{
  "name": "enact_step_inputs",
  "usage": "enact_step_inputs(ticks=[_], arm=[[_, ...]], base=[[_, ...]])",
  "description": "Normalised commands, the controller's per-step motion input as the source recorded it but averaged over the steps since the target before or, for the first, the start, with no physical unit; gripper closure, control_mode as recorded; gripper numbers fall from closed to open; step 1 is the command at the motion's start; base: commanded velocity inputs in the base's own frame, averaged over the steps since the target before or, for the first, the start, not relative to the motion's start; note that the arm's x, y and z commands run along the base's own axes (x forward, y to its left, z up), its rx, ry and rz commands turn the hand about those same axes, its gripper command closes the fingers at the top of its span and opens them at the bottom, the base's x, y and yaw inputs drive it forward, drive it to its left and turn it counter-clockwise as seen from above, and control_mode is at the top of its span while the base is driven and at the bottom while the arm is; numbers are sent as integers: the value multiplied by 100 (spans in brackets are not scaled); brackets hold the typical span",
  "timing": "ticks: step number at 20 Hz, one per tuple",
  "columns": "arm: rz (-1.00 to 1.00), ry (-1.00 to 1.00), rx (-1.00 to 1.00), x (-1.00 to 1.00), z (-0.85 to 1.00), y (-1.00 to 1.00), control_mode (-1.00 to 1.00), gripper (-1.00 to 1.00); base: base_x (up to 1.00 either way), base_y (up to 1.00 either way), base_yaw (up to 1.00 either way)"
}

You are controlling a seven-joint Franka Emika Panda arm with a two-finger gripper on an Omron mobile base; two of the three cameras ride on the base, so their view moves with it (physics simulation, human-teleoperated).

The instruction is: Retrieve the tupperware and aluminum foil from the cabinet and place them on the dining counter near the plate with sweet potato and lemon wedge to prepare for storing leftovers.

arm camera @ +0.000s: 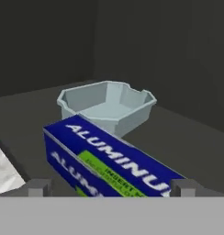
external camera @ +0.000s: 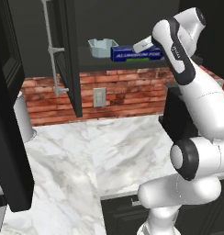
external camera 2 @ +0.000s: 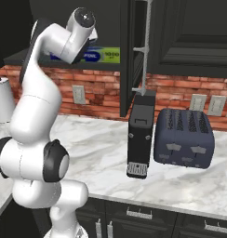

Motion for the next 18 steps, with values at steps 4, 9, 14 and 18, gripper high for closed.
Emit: enact_step_inputs(ticks=[4, 9, 14, 18], arm=[[22, 0, -1, 9, 0, 0, -100, -100], [23, 1, -3, 8, 0, 0, -100, -100], [21, 0, -3, 9, -1, 3, -100, -100], [17, 0, -4, 17, -9, 8, -100, -100]], base=[[0, 0, 0], [0, 0, 0], [0, 0, 0], [0, 0, 0]])
